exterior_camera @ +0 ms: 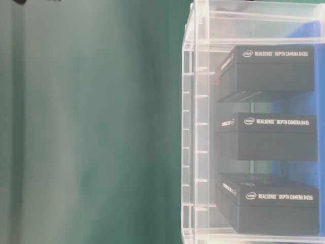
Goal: Take the box out of the case with both arms.
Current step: 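Move both open grippers over the left and right black boxes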
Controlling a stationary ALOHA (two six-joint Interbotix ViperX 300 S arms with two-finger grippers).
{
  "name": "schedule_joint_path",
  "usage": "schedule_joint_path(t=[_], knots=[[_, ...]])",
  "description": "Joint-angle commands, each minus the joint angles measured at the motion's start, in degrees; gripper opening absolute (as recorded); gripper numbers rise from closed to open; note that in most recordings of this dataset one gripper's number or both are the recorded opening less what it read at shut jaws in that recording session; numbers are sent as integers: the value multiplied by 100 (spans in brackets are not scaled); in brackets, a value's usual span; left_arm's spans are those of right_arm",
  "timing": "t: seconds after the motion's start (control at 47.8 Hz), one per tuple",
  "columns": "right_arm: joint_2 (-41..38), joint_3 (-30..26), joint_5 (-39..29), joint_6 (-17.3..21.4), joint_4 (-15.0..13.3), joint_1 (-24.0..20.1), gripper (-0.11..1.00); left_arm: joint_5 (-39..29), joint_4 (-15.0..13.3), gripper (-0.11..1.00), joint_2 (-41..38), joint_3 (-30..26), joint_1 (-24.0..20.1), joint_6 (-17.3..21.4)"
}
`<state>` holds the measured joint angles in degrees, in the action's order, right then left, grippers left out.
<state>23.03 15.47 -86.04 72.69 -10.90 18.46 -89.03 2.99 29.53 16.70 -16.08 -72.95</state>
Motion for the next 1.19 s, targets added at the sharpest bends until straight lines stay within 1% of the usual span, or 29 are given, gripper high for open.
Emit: schedule_joint_path(t=[0.0, 0.105, 0.418, 0.586, 0.774, 0.983, 1.172], knots=[[-141, -272, 97, 9, -9, 9, 95, 9, -9, 90, -141, -264, 9, 9], [-431, -510, 123, -9, 26, 0, 95, 9, -9, 90, -404, -457, 9, 18], [-1107, -1125, 360, -26, 18, -202, 95, -9, 0, 90, -1187, -1037, 9, 53], [-1450, -1380, 554, -26, 26, -325, 95, 9, 0, 90, -1670, -1450, 88, 264], [-1802, -1626, 668, -26, 114, -439, 95, 9, 35, 90, -2109, -1890, 105, 483], [-2101, -1960, 738, -44, 114, -448, 95, 18, 44, 90, -2461, -2241, 105, 571], [-2250, -2136, 738, -79, 123, -457, 95, 35, 35, 90, -2716, -2417, 105, 642]])
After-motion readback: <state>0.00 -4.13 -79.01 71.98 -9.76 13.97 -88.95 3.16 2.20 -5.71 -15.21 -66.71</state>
